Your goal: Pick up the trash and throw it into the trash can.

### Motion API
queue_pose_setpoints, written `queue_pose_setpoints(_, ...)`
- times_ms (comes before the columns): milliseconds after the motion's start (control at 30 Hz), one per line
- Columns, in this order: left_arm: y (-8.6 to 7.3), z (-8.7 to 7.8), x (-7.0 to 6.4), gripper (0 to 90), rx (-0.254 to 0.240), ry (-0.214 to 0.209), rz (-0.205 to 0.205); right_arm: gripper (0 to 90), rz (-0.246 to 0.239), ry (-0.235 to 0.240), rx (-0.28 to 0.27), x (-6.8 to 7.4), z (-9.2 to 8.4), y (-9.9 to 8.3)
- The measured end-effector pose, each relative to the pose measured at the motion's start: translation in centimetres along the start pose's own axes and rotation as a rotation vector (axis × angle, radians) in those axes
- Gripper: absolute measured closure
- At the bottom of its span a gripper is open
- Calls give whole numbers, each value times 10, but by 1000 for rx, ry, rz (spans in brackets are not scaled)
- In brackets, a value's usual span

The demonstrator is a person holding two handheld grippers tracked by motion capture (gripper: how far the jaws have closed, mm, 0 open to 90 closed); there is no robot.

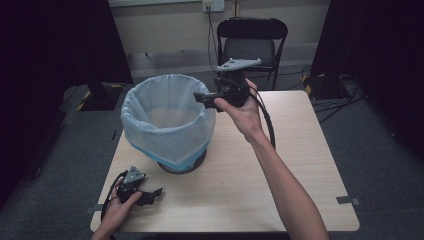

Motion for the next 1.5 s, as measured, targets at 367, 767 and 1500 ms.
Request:
queue_pose_setpoints(367, 0, 0, 0, 85, 0, 0, -2, 144, 22, -72, 9, -12, -35, -29)
queue_pose_setpoints(767, 0, 0, 0, 85, 0, 0, 0, 146, 80, -148, 35, -24, -71, -71)
queue_pose_setpoints(1500, 0, 0, 0, 85, -1, 0, -2, 144, 183, -244, 110, -18, -114, -170)
Point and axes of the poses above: each handheld gripper's, and its own axes: z roughly forward along the jaws, y roughly out of its top, x roughly to its left, the point moved 5 cm from there along z, roughly forward along the jaws, and after that the axes turned 11 degrees about -z, right-handed, at the moved point
